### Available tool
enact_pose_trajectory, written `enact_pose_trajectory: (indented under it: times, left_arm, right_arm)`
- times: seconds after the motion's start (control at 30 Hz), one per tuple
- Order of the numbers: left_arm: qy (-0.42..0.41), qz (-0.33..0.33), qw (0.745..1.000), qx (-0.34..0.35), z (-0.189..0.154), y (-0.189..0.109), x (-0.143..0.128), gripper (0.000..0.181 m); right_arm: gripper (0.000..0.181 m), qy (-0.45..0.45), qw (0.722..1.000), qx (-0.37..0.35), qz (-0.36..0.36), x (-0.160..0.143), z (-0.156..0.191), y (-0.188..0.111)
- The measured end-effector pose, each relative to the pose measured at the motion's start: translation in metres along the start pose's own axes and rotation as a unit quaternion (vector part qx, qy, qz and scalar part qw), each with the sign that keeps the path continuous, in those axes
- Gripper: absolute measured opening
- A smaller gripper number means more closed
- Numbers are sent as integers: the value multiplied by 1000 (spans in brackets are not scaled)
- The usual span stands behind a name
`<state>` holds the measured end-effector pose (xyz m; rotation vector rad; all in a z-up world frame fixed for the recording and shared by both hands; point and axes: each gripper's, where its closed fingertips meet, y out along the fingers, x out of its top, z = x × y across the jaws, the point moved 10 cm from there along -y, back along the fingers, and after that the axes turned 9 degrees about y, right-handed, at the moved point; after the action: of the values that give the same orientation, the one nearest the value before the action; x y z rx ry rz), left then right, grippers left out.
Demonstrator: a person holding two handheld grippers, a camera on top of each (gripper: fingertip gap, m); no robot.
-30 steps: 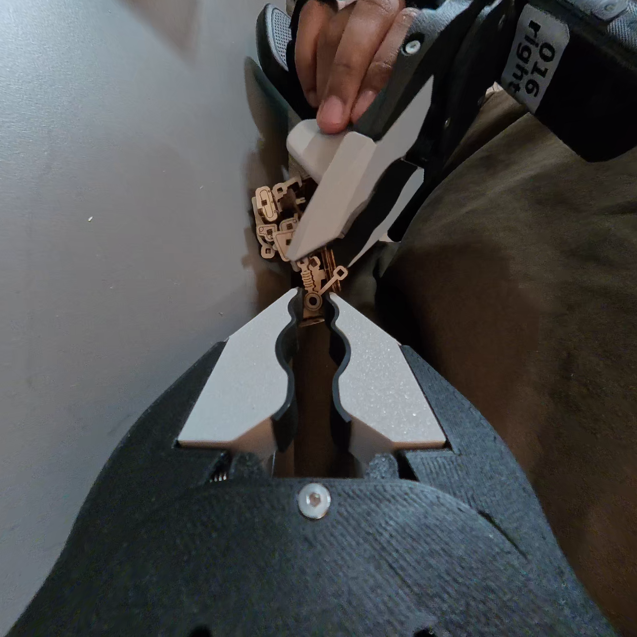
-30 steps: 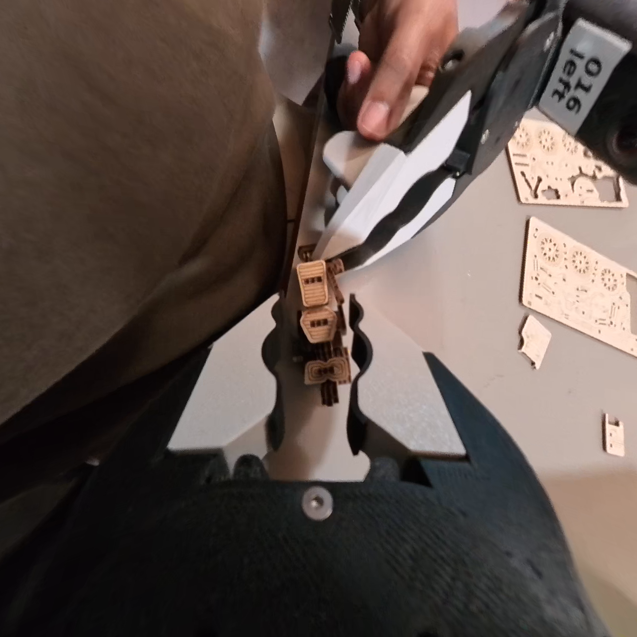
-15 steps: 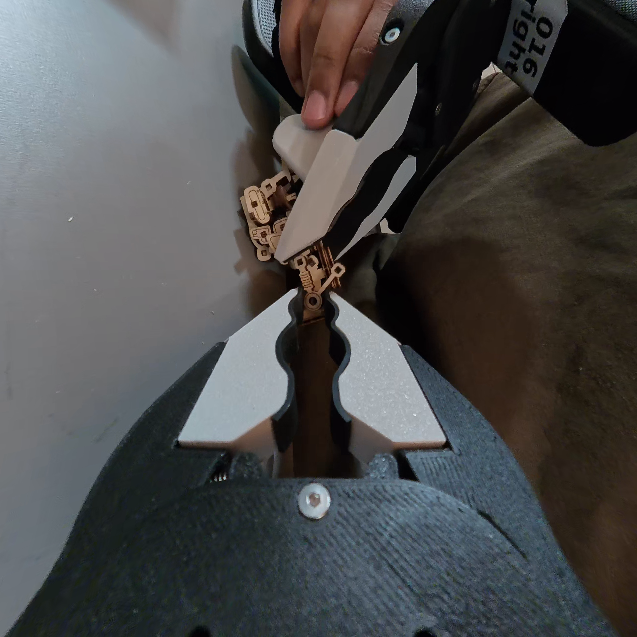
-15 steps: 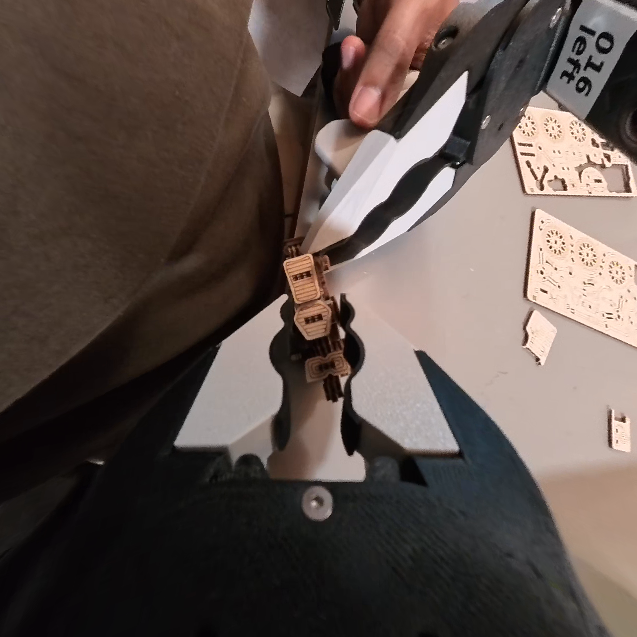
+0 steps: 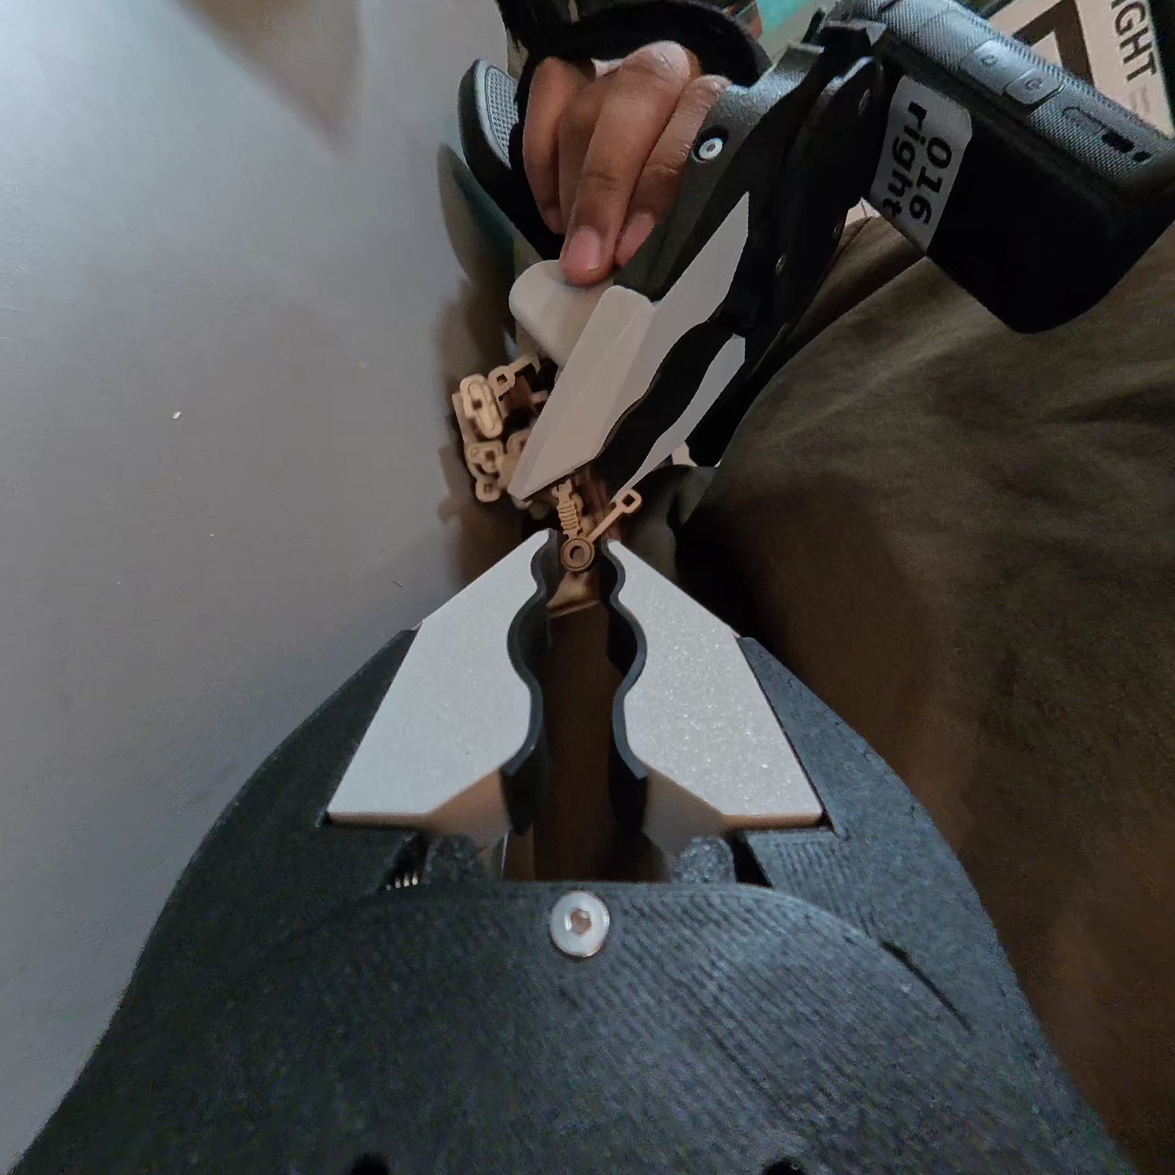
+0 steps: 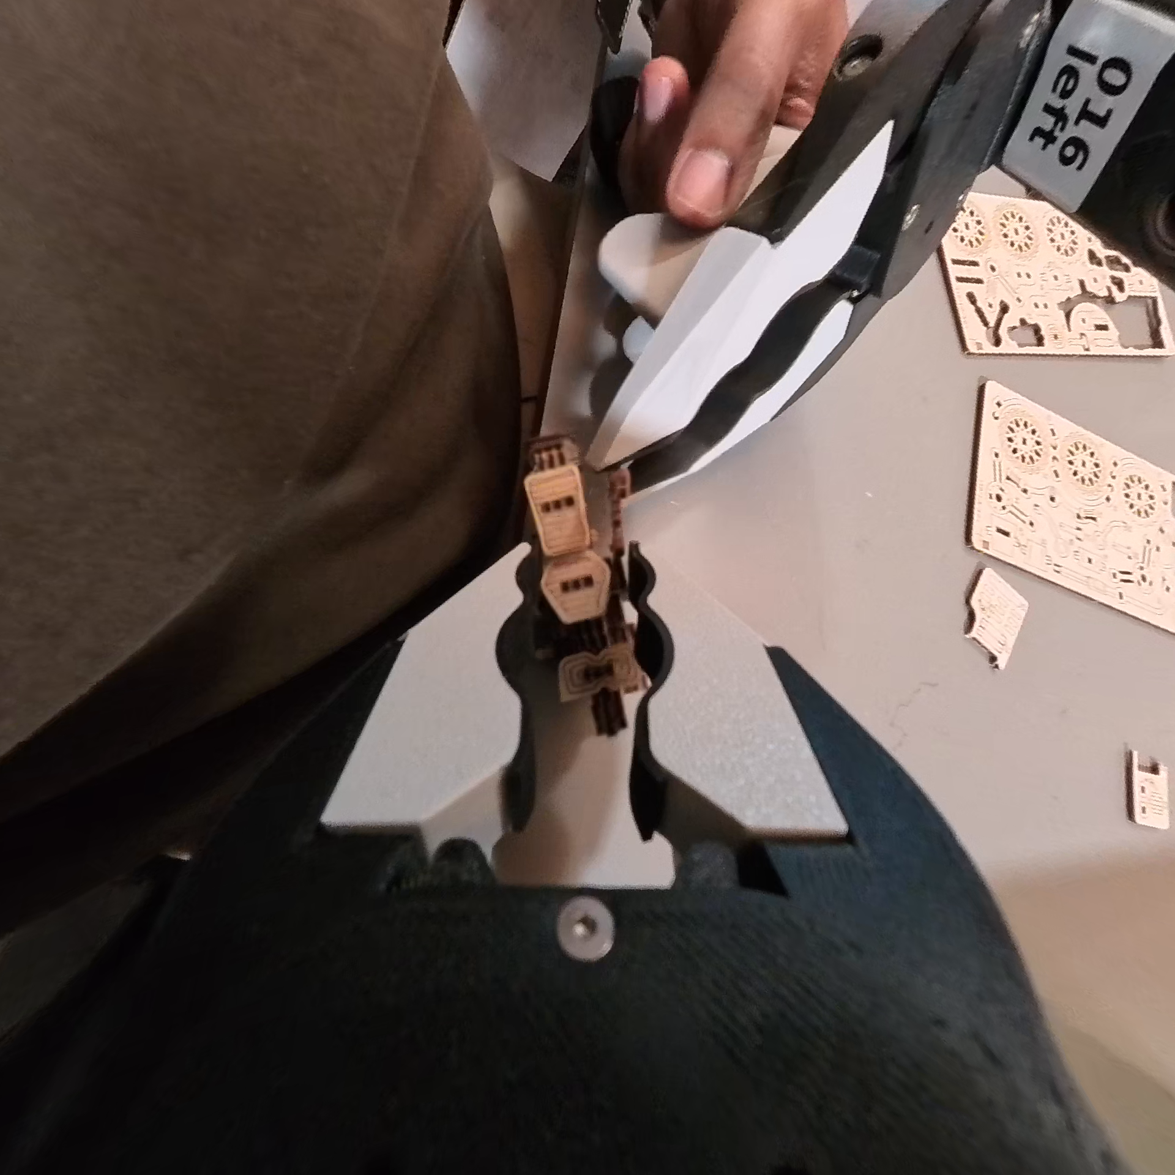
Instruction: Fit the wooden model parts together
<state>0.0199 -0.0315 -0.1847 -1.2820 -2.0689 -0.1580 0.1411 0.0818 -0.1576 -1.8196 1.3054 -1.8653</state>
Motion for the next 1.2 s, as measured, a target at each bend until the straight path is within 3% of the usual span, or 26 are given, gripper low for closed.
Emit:
enact_pose_trajectory:
  times: [1.2]
  left_arm:
    - [9, 25, 1000, 15, -1, 0, -5, 9]
  right_arm:
    - [24, 18, 1000, -12, 0, 0, -5, 0]
